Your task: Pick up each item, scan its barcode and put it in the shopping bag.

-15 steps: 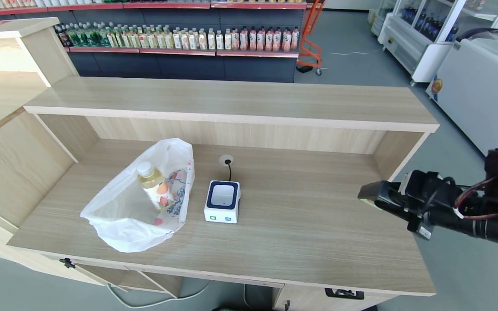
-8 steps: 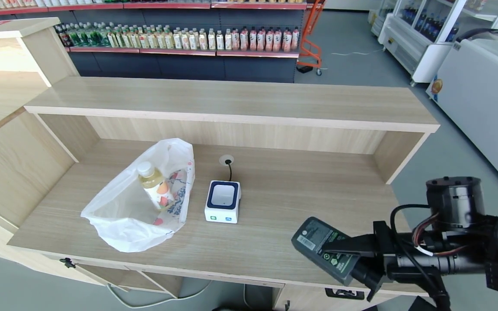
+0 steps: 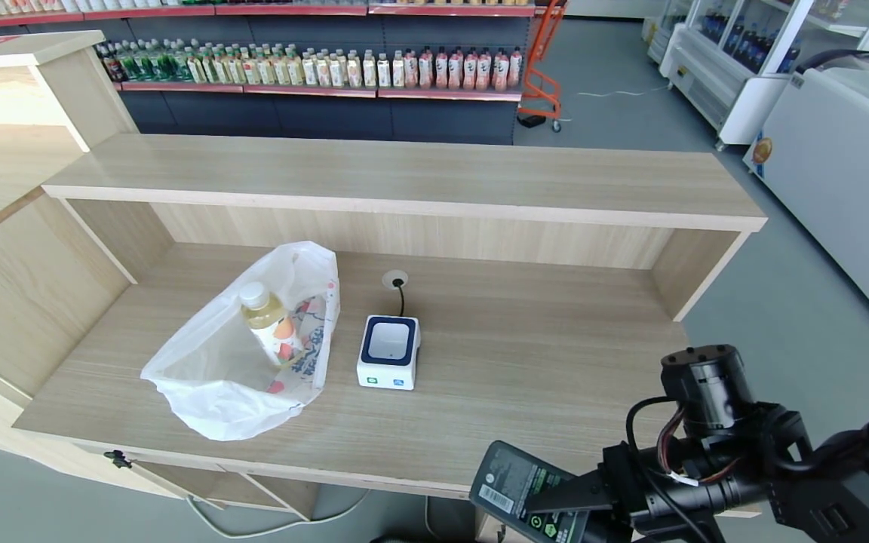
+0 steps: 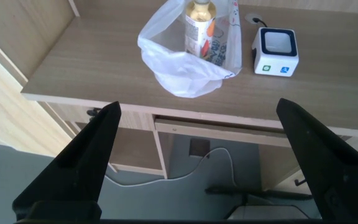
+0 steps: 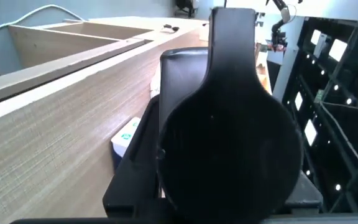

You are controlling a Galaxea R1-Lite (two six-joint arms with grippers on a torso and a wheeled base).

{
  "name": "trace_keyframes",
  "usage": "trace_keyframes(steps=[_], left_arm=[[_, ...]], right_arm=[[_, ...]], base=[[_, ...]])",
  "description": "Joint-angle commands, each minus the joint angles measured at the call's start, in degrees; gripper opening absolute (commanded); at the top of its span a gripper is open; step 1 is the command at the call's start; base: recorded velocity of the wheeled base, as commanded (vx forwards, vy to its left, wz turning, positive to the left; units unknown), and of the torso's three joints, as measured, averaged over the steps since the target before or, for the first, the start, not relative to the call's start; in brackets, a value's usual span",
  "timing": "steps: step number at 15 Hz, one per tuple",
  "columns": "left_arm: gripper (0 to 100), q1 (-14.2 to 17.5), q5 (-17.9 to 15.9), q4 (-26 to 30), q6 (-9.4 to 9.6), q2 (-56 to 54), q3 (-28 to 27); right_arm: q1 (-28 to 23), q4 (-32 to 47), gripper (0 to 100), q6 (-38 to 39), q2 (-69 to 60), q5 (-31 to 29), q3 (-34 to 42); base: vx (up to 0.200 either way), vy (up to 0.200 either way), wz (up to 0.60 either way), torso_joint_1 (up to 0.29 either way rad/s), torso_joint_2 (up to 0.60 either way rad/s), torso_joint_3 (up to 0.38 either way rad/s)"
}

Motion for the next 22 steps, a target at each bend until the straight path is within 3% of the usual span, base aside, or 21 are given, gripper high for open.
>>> trace_keyframes(steps=[1,22], left_arm=[[100,0.01,0.04,0.0,-0.02,-0.02,0.0],[100,0.01,0.04,0.0,-0.02,-0.02,0.0]], right_arm=[[0.2,-1.43,0,-0.17,0.75,0.26,-0.07],[2.57,-3.98,0,-0.61,1.54,4.57,-2.8]], base=[[0.0,0.0,0.0,0.0,0.0,0.0],[0.0,0.0,0.0,0.0,0.0,0.0]])
